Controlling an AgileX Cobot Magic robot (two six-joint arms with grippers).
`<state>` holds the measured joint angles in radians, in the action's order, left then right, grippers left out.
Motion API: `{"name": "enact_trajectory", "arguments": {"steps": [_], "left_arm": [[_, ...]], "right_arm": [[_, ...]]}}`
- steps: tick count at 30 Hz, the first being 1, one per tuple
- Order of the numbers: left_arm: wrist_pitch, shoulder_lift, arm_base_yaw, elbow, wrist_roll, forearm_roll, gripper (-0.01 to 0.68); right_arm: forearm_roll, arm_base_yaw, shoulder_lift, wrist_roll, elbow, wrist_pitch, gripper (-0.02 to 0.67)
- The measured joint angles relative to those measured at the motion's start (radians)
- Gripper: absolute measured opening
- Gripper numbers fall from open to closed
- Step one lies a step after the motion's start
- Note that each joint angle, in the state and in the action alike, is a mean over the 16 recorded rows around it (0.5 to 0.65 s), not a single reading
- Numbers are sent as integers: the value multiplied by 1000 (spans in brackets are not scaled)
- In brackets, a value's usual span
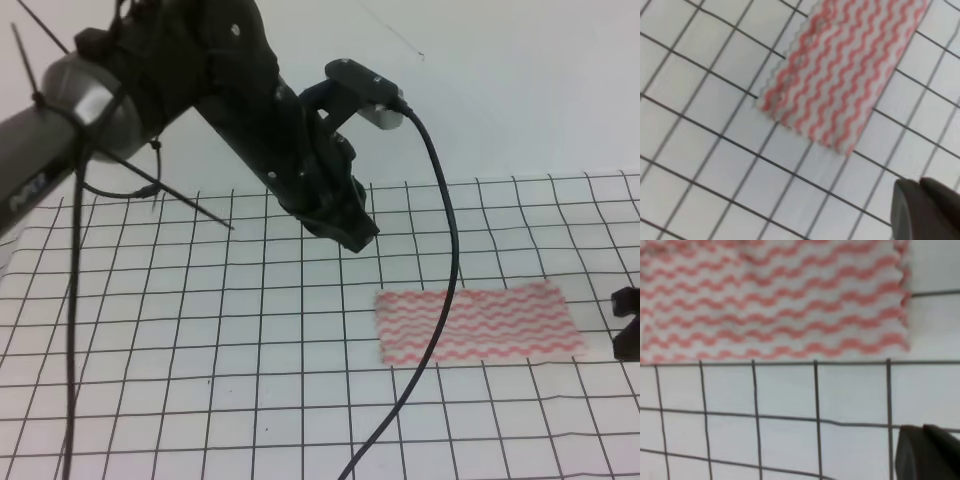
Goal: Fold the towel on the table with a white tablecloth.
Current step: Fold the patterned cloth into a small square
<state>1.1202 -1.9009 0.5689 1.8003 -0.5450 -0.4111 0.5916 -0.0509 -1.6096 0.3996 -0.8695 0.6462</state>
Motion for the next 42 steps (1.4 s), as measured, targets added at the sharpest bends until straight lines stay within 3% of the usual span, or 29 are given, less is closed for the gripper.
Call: {"name": "enact_trajectory", "arguments": {"steps": [14,31,42], "left_arm": [[-46,119,-5,-201,7,-27,0],[-28,122,-6,-221,-22,-102,0],[-18,122,-6,-221,-38,-113,0]], "right_arm": [[159,-8,-108,70,0,-31,183],[290,-9,-148,122,0,-78,373],[368,-9,-195,172,0,-89,394]]}}
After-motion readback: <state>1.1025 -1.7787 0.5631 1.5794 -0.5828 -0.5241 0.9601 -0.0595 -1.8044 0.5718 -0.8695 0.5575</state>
